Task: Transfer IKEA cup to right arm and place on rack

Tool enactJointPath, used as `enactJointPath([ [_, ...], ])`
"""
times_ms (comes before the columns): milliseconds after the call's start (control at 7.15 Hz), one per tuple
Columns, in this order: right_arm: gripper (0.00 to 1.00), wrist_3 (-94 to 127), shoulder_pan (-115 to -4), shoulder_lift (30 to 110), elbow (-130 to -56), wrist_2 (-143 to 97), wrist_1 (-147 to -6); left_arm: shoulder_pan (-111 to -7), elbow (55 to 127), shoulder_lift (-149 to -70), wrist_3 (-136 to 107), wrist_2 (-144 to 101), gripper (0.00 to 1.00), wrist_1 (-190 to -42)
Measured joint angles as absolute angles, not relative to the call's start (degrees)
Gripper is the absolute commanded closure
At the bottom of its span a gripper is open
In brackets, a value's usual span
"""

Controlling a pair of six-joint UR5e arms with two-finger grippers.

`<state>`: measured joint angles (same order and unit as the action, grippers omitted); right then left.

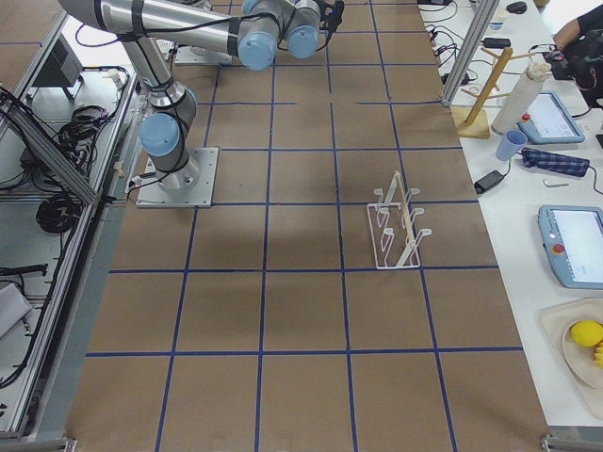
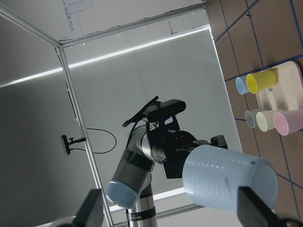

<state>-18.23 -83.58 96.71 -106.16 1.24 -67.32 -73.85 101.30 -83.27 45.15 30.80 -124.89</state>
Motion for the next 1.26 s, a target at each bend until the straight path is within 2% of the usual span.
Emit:
enactJointPath([
  [699,0.00,-18.11,-83.41,96.15,-106.30,1.13,-66.45,-77.21,108.68,-78.77,45.77,8.82,1.00,-125.73],
  [1259,0.00,-17.86,-83.54,97.21,-106.17,1.38,-61.50,-79.67,112.02,-76.70,45.27,3.74,1.00,-125.64],
])
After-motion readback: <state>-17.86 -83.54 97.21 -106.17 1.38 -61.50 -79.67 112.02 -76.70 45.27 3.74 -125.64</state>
